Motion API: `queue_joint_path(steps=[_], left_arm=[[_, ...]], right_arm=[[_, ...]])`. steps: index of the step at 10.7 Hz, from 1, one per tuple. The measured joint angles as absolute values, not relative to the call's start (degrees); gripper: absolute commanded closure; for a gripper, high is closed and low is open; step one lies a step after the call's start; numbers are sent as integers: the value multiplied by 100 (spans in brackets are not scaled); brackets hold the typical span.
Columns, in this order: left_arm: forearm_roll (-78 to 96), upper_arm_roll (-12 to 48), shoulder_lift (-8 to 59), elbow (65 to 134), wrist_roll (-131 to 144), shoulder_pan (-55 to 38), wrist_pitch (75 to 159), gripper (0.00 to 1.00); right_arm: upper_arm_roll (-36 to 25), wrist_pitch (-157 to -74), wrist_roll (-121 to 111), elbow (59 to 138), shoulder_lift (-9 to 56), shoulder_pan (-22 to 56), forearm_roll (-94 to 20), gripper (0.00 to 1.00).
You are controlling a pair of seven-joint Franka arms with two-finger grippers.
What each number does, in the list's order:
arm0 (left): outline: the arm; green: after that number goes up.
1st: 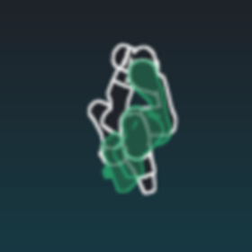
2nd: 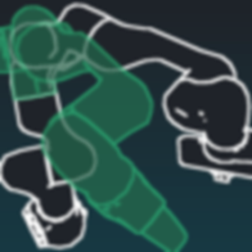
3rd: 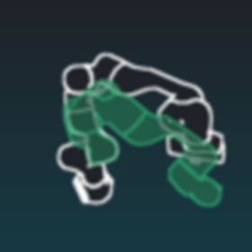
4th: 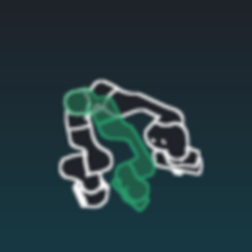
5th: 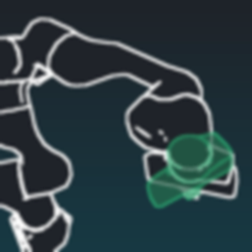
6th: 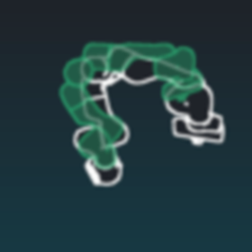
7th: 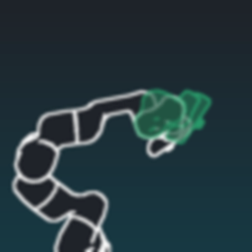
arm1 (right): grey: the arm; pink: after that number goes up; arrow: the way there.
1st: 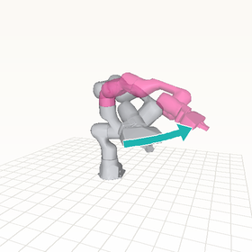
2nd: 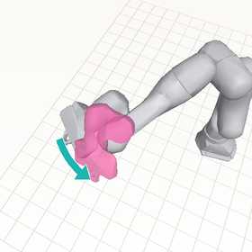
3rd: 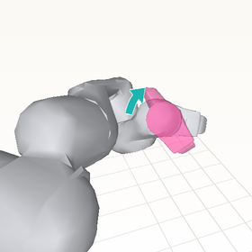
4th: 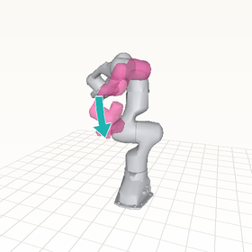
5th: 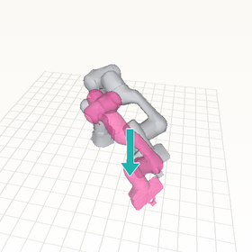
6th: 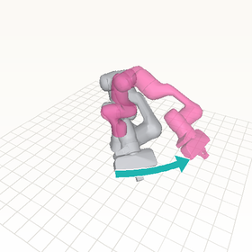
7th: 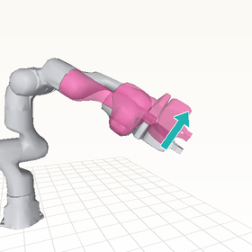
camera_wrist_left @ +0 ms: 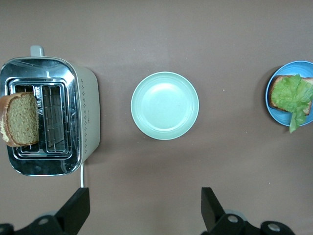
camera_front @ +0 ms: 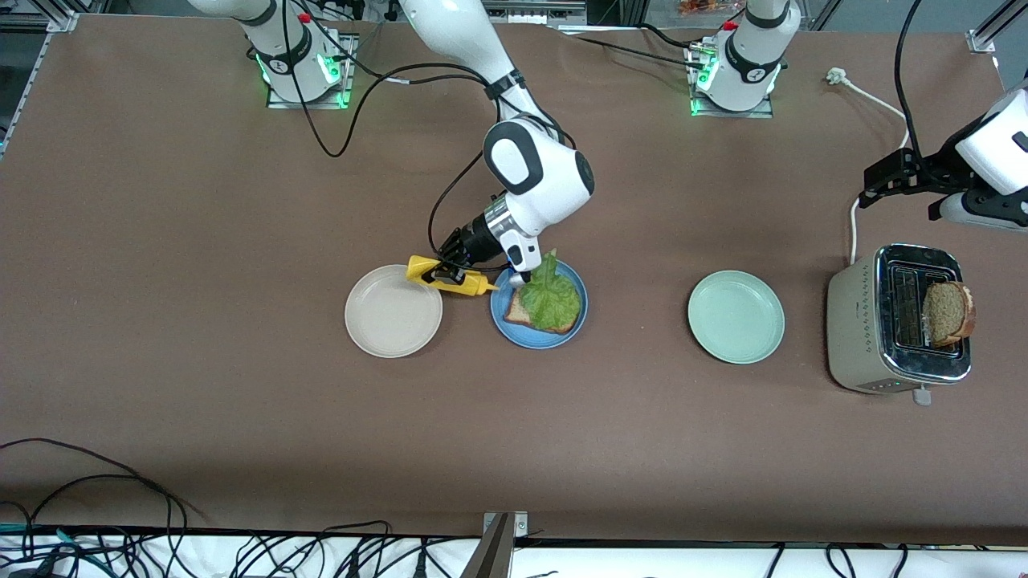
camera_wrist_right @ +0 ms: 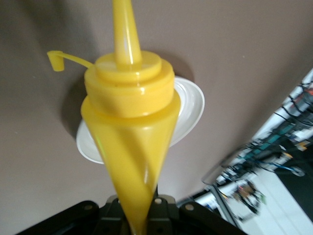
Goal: Make sandwich in blue plate with both arms
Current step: 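Carry the bottle back beside the white plate with the right gripper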
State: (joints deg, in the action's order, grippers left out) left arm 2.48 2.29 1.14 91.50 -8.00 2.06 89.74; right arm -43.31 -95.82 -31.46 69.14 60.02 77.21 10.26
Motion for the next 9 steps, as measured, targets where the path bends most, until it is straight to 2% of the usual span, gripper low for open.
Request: queue_joint_path(steps=[2, 5, 7, 9], left_arm=[[248, 228, 113, 9150, -800, 209, 8974, 0], [248, 230, 110, 9150, -800, 213, 8973, 0], [248, 232, 110, 9149, -800, 215, 8973, 0], [248, 232, 109, 9148, -800, 216, 8973, 0]], right_arm=[[-3521, -9606, -3146, 6820, 5326, 6811, 867, 100], [-1592, -9619, -3382, 6841, 3982, 4507, 400, 100], [-686, -9618, -3974, 6912, 3555, 3225, -48, 100], [-249, -9702, -4743, 7035, 3468, 2355, -793, 100]])
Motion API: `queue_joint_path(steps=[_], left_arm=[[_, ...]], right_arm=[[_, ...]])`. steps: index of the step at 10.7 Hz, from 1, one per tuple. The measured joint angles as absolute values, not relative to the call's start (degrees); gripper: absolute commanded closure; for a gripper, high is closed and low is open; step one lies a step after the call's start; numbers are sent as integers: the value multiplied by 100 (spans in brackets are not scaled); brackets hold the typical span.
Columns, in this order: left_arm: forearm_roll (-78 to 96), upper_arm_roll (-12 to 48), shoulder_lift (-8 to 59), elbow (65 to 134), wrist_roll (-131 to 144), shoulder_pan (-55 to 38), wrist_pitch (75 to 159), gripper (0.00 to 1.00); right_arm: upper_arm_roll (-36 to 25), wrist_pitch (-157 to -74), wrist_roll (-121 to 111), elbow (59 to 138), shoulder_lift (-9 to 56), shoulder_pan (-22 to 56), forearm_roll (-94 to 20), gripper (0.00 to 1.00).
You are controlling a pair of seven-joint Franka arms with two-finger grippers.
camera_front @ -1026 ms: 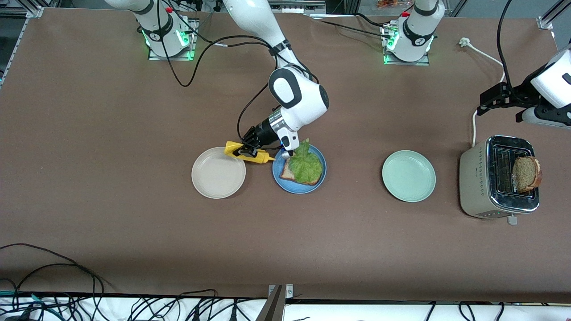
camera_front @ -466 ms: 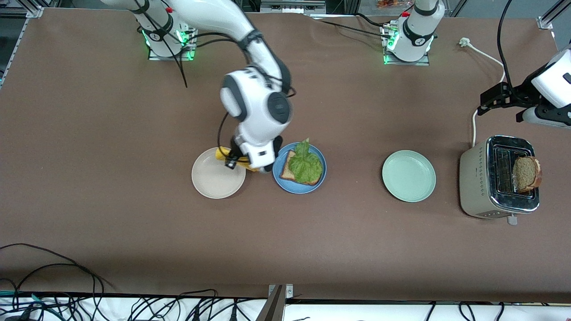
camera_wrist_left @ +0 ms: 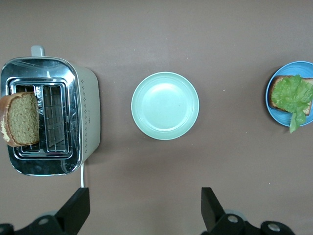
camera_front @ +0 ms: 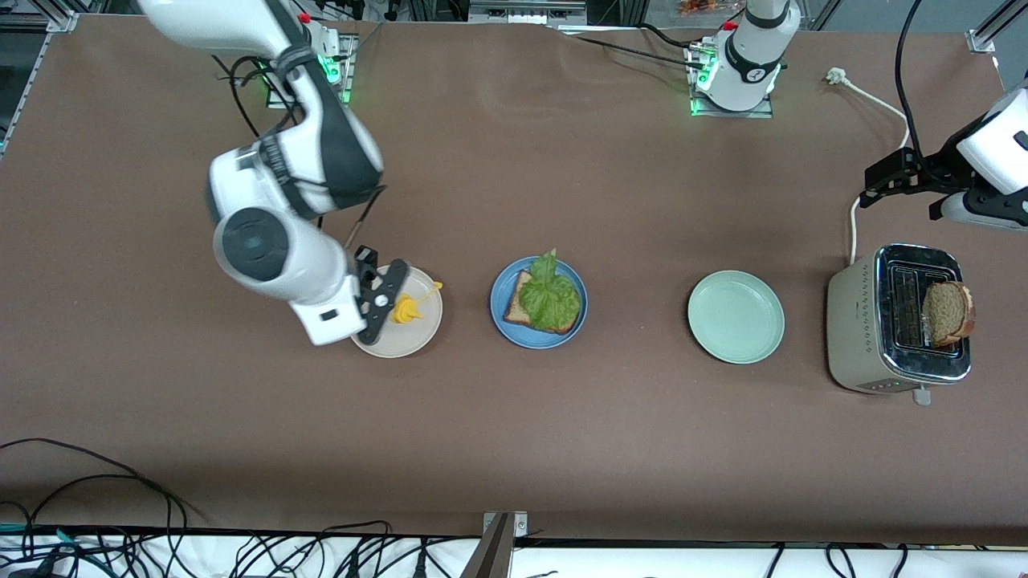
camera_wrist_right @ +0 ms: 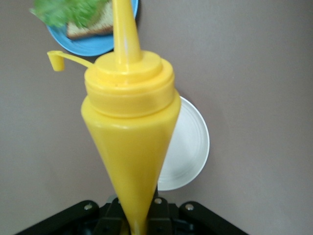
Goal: Make sandwich in blue plate with both arms
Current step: 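Carry the bottle back beside the white plate with the right gripper, then set the bottle upright on the table and open the right gripper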
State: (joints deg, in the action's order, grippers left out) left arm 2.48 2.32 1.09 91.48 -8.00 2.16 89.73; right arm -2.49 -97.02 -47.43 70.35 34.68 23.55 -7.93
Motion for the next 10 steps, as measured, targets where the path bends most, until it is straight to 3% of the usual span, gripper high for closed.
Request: queue_joint_path(steps=[5, 10], left_arm=[[248, 235, 110, 9148, -800, 217, 8972, 0], [248, 233, 110, 9149, -800, 218, 8972, 0]], right_arm=[[165, -9666, -7582, 7499, 3473, 410, -2720, 100], [196, -9447, -9815, 7876, 3787, -342, -3898, 100]])
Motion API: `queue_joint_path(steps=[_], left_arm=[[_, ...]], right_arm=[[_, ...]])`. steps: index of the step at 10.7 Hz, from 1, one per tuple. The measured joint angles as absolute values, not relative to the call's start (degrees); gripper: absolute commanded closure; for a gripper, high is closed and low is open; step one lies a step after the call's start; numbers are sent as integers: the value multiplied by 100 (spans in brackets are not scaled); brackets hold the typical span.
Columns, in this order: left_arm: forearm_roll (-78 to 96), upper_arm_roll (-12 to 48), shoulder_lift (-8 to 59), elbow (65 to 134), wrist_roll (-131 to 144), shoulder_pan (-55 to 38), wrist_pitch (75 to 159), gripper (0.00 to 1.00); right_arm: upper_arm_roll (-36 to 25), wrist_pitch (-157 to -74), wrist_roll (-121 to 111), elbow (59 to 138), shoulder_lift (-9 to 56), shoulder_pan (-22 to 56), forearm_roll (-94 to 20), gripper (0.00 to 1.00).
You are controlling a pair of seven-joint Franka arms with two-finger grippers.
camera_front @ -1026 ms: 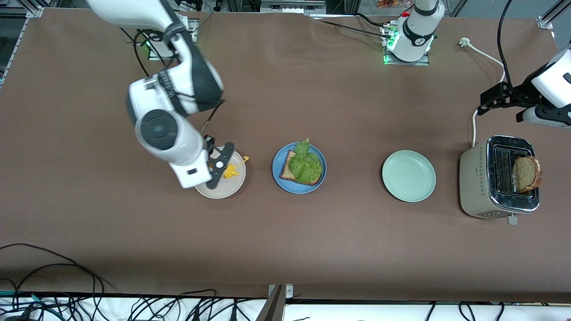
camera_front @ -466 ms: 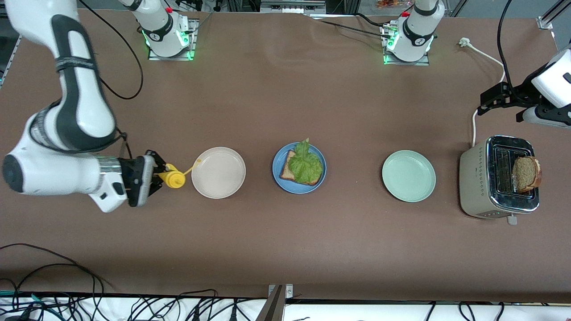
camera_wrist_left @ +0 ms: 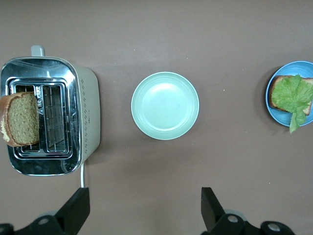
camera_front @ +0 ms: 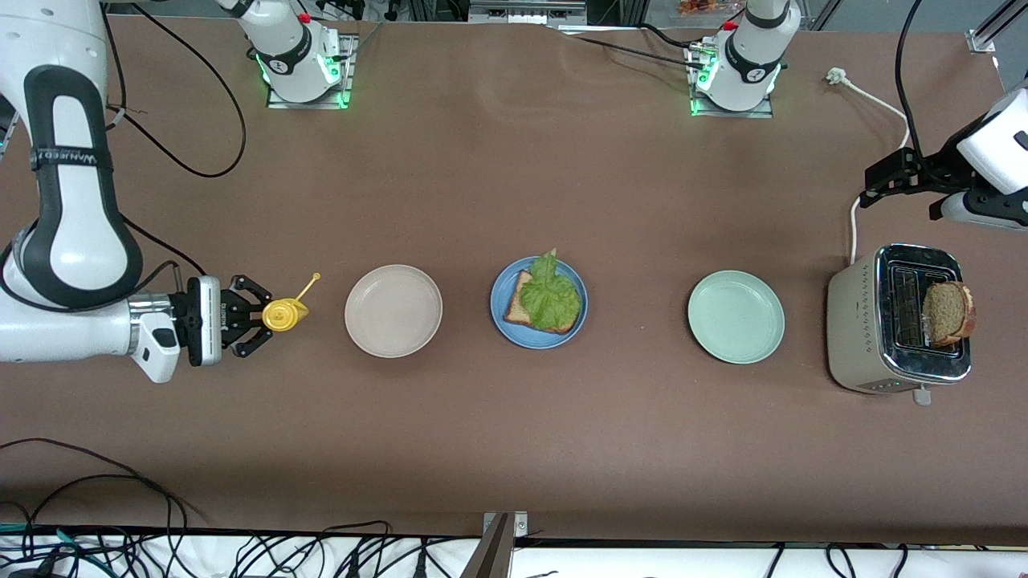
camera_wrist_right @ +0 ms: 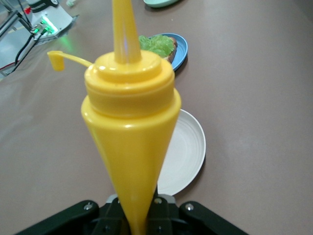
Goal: Make sandwich in blue plate with both arms
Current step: 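Set the bottle upright on the table and open the right gripper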
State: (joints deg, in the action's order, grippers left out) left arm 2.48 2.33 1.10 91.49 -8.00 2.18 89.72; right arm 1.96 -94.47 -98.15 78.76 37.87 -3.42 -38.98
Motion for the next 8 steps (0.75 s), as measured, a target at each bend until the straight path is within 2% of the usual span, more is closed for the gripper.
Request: queue_joint_path(steps=[8], left_arm=[[248, 232, 112, 9153, -800, 219, 8962, 0]], right_arm=[[209, -9377, -12598, 7956, 5339, -887, -5300, 100]])
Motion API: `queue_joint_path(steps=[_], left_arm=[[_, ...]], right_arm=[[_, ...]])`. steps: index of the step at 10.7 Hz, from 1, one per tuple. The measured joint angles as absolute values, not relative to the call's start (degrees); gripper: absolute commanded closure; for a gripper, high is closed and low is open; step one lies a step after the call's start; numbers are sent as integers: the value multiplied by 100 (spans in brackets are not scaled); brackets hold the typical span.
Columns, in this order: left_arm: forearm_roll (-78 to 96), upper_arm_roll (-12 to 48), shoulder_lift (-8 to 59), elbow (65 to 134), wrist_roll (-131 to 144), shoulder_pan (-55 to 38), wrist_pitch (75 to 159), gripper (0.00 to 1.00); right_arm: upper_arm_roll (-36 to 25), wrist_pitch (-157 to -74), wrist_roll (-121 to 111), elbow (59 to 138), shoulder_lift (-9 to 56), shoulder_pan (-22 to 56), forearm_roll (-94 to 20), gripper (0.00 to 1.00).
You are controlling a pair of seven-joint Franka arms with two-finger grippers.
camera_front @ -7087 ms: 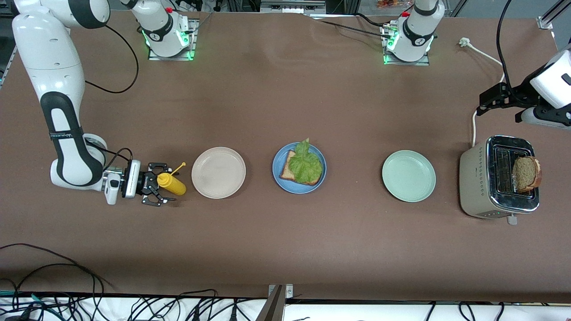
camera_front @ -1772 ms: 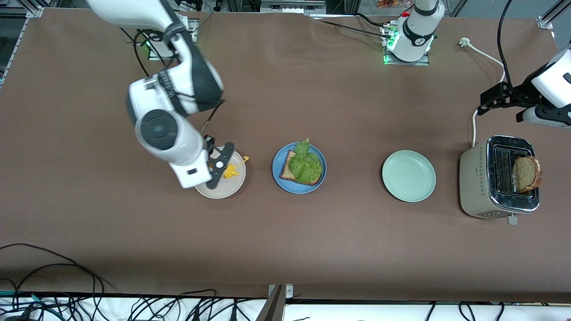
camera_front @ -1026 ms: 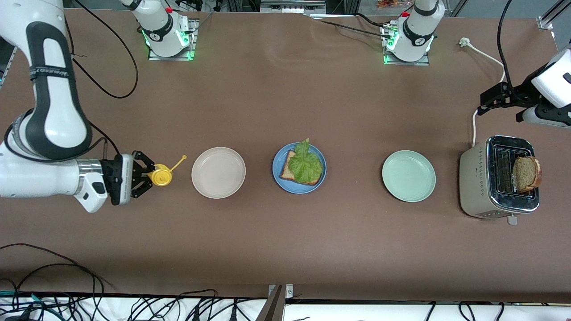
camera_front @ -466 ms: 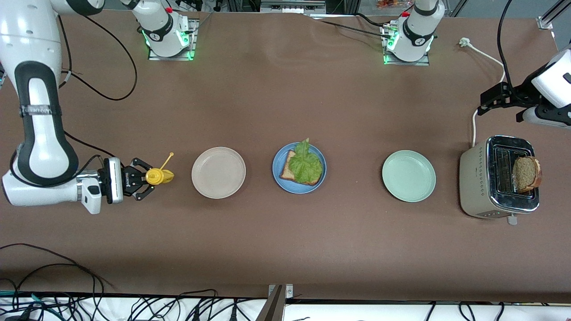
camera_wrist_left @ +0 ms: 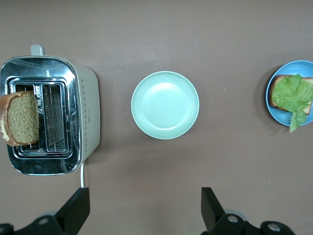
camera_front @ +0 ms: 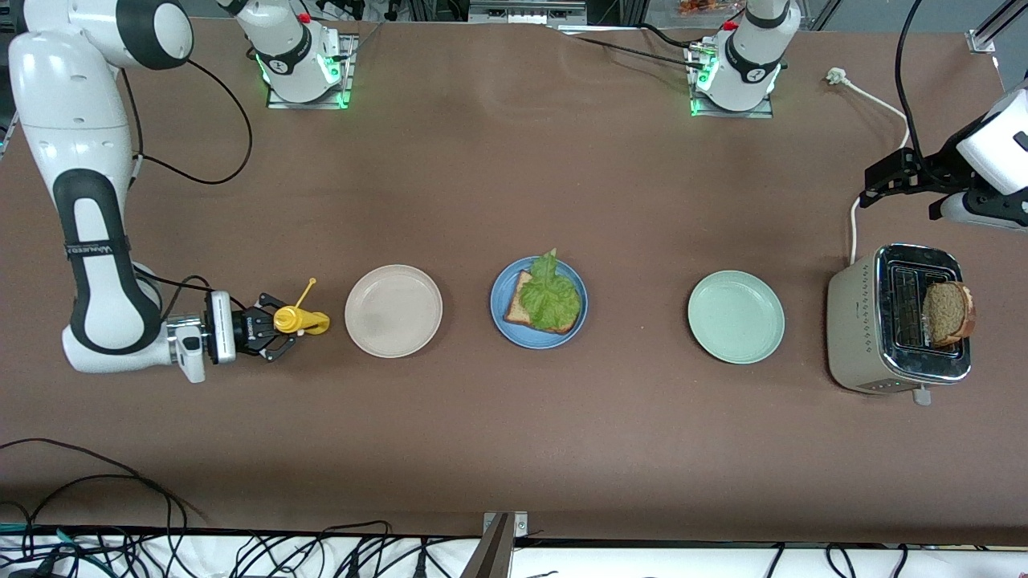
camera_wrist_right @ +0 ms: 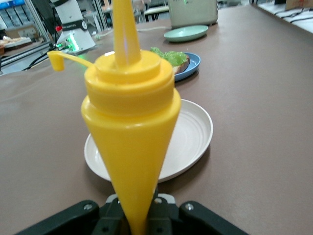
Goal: Make sandwich in blue plate with both arms
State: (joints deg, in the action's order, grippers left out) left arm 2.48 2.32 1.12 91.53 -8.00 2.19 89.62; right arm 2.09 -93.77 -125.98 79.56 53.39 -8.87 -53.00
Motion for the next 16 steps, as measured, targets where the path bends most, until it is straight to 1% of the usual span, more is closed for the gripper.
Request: queue_joint_path(steps=[2, 3, 4, 5, 10, 12, 14, 16], left_arm=[[248, 230, 112, 9153, -800, 225, 8962, 0], [248, 230, 112, 9153, -800, 242, 8961, 0], [248, 230, 111, 9153, -800, 257, 8961, 0], [248, 230, 111, 9153, -800, 263, 8961, 0], [248, 230, 111, 9153, -800, 265, 8961, 0], [248, 230, 111, 9153, -800, 265, 8959, 0], [248, 230, 112, 9152, -800, 266, 8958, 0], [248, 230, 112, 9152, -800, 268, 8956, 0]], right_arm=[[228, -9395, -12788, 7952, 5534, -887, -5502, 99], [228, -9396, -12803, 7945, 5541, -887, -5518, 77], [228, -9396, -12803, 7923, 5538, -888, -5519, 49], [228, -9409, -12803, 7910, 5536, -888, -5519, 0], [178, -9474, -12800, 7869, 5533, -912, -5483, 0], [-7, -9511, -12763, 7763, 5489, -923, -5294, 0], [-464, -9495, -12391, 7636, 5231, -953, -4592, 0], [-781, -9400, -11467, 7573, 4659, -1013, -3720, 0]])
